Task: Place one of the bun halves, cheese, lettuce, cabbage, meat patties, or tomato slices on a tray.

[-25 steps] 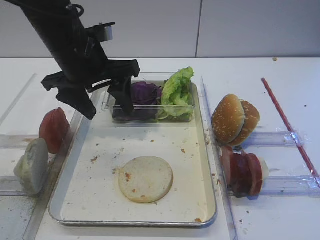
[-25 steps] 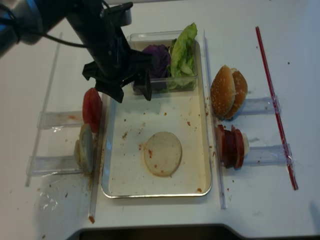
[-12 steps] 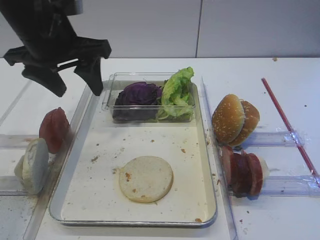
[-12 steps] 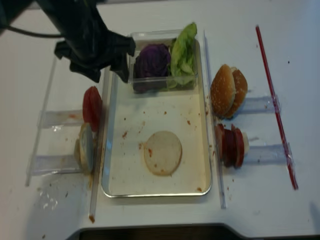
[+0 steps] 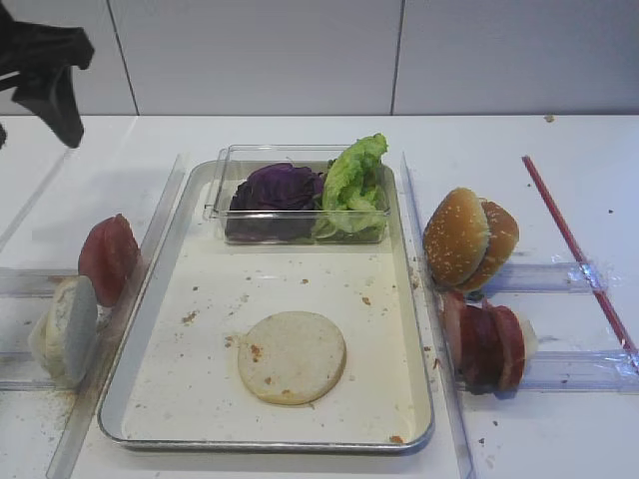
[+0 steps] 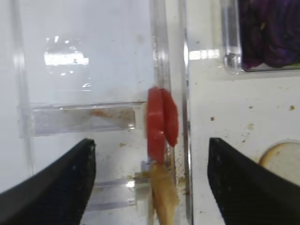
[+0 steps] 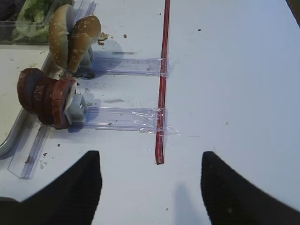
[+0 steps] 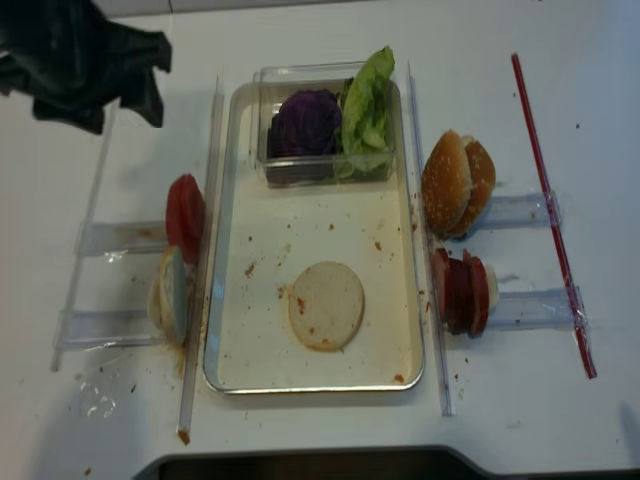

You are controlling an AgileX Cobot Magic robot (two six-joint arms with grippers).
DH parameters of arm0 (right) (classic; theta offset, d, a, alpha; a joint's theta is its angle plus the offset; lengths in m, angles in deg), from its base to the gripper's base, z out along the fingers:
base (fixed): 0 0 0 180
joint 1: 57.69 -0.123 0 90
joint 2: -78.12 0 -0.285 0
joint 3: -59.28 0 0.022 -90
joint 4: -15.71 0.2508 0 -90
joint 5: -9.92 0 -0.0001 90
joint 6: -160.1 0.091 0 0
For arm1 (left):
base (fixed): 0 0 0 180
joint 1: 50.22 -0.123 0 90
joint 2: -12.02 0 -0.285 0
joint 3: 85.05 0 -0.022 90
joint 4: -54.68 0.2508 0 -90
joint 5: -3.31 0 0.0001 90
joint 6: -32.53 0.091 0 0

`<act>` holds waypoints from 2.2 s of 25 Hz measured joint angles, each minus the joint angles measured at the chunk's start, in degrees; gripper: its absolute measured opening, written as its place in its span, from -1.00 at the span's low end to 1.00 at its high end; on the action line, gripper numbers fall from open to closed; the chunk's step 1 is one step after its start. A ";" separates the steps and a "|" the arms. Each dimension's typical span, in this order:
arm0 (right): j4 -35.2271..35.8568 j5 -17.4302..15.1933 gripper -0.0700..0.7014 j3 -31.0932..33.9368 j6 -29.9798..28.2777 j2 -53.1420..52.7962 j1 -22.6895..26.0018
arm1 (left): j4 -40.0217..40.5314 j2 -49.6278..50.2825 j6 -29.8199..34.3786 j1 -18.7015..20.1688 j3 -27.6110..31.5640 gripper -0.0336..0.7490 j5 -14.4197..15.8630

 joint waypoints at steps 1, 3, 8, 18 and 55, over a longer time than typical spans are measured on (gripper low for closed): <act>0.00 0.00 0.47 0.00 0.00 0.00 0.00 | 0.23 -0.80 0.37 -0.95 1.41 0.33 0.00; 0.00 0.00 0.47 0.00 0.00 0.00 0.00 | 0.62 -1.96 0.91 -2.32 4.05 0.33 0.14; 0.00 0.00 0.47 0.00 -0.13 0.00 0.00 | 0.99 -3.95 1.51 -2.90 8.78 0.33 0.15; 0.11 0.00 0.47 0.00 -0.40 0.00 0.00 | 0.99 -18.87 2.42 -2.90 20.44 0.33 0.04; 0.11 0.00 0.47 0.00 -0.44 0.00 0.00 | 0.56 -73.65 2.60 -2.90 49.76 0.18 -0.72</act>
